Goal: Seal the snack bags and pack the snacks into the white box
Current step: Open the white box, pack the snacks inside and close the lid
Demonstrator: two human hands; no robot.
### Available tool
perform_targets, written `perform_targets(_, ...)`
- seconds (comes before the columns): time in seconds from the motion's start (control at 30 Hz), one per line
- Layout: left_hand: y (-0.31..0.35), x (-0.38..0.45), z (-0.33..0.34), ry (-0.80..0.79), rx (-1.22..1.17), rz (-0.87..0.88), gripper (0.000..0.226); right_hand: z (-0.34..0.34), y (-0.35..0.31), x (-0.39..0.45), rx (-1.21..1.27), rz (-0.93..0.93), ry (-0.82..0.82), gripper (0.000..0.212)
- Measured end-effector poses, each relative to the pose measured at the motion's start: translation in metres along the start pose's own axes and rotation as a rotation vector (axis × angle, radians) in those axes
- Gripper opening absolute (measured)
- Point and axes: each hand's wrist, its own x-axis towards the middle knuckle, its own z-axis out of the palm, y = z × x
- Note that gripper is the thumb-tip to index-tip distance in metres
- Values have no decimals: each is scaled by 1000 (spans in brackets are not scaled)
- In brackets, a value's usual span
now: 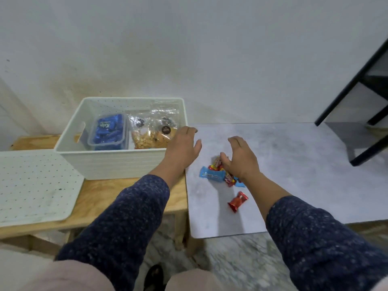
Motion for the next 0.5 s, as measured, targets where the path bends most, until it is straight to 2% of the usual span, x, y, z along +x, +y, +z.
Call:
perform_targets(0.1,19,-28,32,-4,-6,-18,43,8,33,-33,16,-3,-53,68)
perform_targets(0.27,22,-67,84,-143,64,-25,53,37,70,-85,-74,4,-206,99)
perform_targets(0.37,14,-79,111,-186,88,31,60,55,86,-104,-98,63,-260,106)
perform_targets(0.5,10,-79,131,-271,121,-25,72,69,96,-108,-107,106,-291,109)
